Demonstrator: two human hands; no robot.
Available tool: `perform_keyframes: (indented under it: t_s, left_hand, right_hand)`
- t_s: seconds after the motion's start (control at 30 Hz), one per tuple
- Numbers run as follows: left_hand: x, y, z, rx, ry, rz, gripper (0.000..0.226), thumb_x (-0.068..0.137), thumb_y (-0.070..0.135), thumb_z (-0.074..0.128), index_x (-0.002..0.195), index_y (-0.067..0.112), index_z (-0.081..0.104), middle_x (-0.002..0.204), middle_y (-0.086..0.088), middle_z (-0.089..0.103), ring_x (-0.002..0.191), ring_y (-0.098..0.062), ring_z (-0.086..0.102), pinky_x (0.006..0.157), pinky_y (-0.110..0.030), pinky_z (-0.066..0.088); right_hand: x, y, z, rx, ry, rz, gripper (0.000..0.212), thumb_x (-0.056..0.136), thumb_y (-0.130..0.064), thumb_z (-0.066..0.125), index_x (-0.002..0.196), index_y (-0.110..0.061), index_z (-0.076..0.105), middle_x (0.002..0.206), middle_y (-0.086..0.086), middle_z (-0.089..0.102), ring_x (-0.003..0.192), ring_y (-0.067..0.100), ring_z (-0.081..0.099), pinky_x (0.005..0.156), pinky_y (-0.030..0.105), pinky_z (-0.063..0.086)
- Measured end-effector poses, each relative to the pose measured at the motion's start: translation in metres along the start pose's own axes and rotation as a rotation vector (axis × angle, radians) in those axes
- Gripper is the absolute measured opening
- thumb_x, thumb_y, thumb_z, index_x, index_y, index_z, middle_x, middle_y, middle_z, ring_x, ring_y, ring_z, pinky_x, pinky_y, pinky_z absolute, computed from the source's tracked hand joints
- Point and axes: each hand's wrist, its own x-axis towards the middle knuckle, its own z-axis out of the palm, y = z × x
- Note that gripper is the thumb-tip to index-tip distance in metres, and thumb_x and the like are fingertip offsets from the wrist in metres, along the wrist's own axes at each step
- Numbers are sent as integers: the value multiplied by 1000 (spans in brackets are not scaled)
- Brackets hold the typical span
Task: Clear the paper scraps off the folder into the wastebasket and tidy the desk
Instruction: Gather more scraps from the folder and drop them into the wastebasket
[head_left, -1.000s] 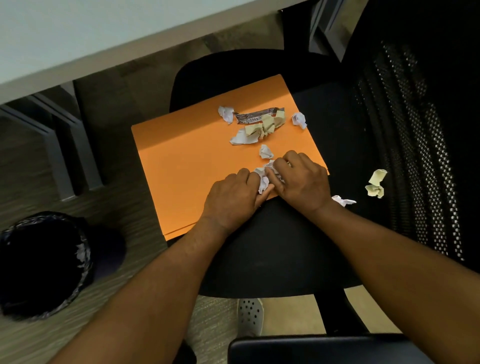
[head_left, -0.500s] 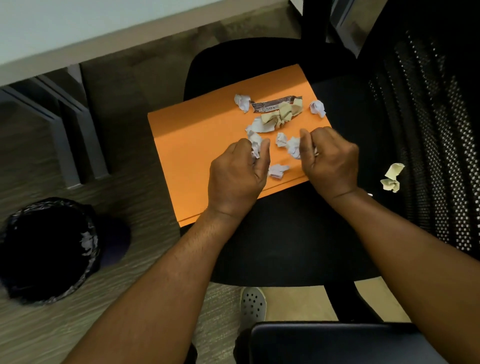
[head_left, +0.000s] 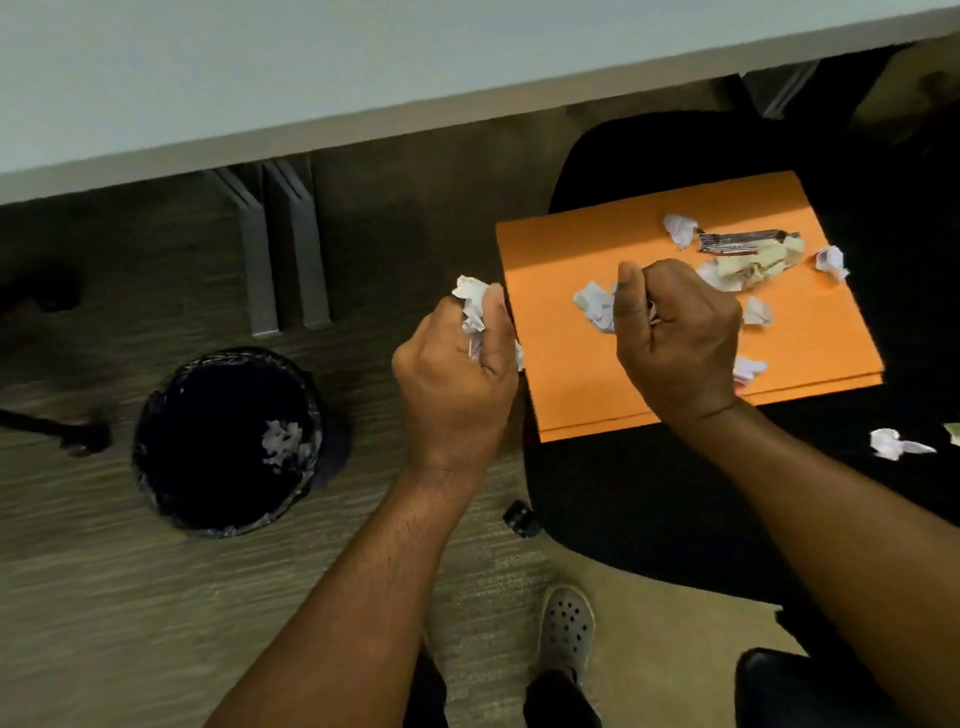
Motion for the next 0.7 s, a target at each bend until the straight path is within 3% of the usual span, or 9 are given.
perform_keyframes:
  t_s: [0.1,0.2,0.33,0.53,0.7]
  left_hand:
    - [-3,-38,-48,31,43,-52,36,101,24,51,74,3,63,59,-2,59,49,-12,57,47,-24,43]
    - [-11,-83,-96,103,96,-135,39,101,26,52,71,3,61,56,0,58,47,-12,55,46,-24,42]
    - [-22,-148,-156,202,147,-217,41,101,26,52,65,6,54,55,6,48,47,0,42,52,-9,31]
    - [-34,-254,-209,363,185,-350,45,101,33,50,64,7,51,53,2,46,45,-11,39,50,-16,25]
    - [-39,-326,-210,555,203,-531,45,99,35,52,69,1,57,56,-12,58,49,-16,42,52,-21,21]
  right_hand:
    - [-2,-55,40,102,-73,-69,39,102,-19,46,67,-2,52,61,5,42,54,14,36,50,28,24]
    - [-11,-109,85,175,-145,-113,40,102,-22,46,66,-5,52,66,-4,37,56,9,31,52,23,20]
    - [-25,-171,146,270,-223,-163,39,102,-20,49,66,-6,54,66,-6,38,51,9,35,51,17,21]
    - [-55,-240,244,359,-279,-119,39,101,-22,51,66,-6,54,61,1,44,49,15,40,43,32,33]
    - [-103,-269,317,289,-474,-190,38,99,-31,49,69,-10,59,63,6,56,50,25,53,42,33,40]
